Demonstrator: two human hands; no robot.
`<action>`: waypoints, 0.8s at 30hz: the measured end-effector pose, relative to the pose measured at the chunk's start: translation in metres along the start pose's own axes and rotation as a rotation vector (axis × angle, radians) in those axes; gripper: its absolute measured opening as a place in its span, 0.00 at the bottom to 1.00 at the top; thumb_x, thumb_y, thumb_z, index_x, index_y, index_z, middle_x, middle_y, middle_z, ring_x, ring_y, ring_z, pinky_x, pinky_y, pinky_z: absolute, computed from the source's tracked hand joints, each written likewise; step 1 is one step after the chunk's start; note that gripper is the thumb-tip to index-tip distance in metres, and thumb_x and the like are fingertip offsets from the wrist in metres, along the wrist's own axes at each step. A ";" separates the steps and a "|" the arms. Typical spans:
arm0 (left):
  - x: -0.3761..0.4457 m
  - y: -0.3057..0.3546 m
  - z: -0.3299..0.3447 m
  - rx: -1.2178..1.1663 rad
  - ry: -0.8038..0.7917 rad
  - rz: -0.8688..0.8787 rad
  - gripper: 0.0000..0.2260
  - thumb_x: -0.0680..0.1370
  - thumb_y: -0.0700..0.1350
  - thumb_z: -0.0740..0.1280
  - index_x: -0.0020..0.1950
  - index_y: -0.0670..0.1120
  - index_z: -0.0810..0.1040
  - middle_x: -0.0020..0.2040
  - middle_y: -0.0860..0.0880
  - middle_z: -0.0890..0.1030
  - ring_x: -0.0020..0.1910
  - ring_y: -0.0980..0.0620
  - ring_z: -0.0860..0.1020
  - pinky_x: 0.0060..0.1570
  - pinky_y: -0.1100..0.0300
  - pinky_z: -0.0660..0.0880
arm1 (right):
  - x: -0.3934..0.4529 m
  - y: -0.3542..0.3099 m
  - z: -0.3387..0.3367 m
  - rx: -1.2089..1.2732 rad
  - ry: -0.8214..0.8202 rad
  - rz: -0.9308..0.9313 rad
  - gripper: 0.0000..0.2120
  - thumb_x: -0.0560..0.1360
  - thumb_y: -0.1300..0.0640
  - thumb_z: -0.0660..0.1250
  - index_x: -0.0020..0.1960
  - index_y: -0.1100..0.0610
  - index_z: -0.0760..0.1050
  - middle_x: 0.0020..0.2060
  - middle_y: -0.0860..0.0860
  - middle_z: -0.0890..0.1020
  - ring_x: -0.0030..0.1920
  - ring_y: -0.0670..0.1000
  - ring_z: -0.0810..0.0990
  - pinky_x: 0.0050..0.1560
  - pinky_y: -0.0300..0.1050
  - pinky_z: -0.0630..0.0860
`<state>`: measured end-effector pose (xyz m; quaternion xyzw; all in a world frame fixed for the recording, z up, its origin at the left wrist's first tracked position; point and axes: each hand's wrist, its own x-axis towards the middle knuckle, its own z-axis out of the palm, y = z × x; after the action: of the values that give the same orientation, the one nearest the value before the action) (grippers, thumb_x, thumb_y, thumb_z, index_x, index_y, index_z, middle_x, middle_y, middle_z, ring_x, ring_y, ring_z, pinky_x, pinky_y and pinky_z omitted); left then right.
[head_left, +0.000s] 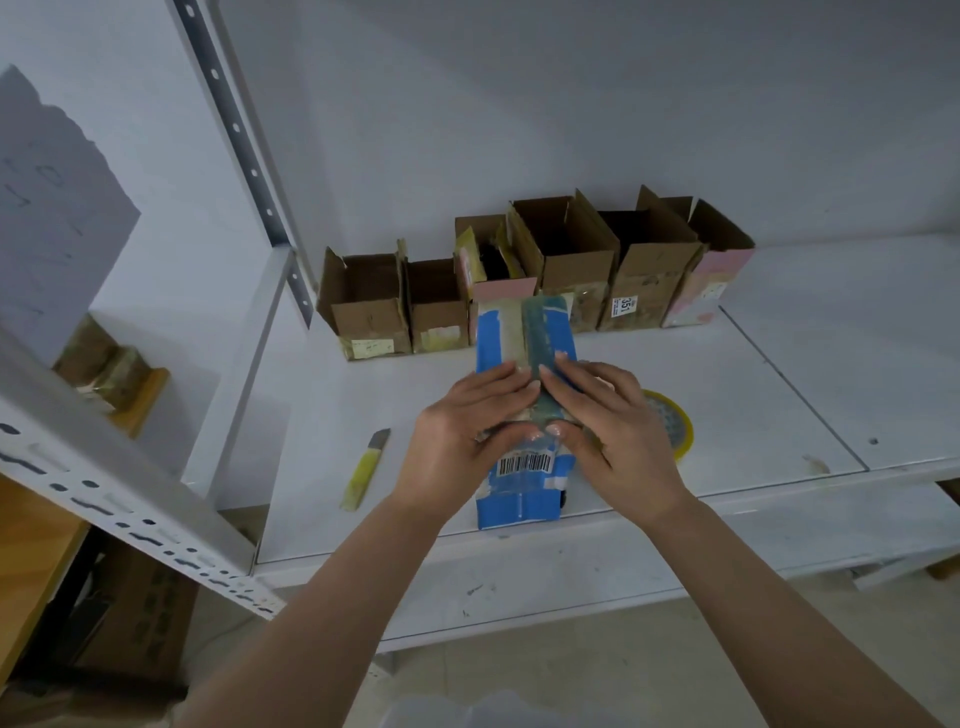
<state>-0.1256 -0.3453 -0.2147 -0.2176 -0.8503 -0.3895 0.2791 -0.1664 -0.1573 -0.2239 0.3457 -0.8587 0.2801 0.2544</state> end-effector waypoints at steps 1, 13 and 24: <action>-0.001 0.000 0.002 0.018 0.024 0.004 0.16 0.73 0.40 0.71 0.59 0.36 0.80 0.59 0.42 0.81 0.64 0.45 0.76 0.67 0.54 0.71 | 0.000 -0.001 0.001 -0.005 0.016 0.003 0.22 0.79 0.48 0.59 0.67 0.59 0.75 0.66 0.55 0.77 0.62 0.60 0.74 0.56 0.55 0.78; 0.005 0.004 -0.008 0.181 -0.027 0.062 0.16 0.75 0.45 0.71 0.61 0.41 0.81 0.59 0.46 0.82 0.59 0.49 0.80 0.59 0.53 0.77 | 0.004 0.003 -0.005 0.019 -0.006 -0.033 0.22 0.79 0.48 0.60 0.64 0.61 0.78 0.63 0.55 0.79 0.61 0.61 0.75 0.55 0.55 0.78; 0.002 0.006 0.001 0.258 0.032 0.044 0.10 0.76 0.43 0.71 0.55 0.41 0.84 0.53 0.46 0.84 0.56 0.48 0.82 0.58 0.52 0.78 | 0.002 -0.006 0.008 0.071 0.076 0.056 0.18 0.79 0.52 0.59 0.61 0.60 0.80 0.61 0.54 0.81 0.60 0.61 0.76 0.57 0.54 0.77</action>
<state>-0.1243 -0.3406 -0.2106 -0.1922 -0.8838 -0.2742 0.3269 -0.1650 -0.1676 -0.2264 0.3194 -0.8473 0.3303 0.2662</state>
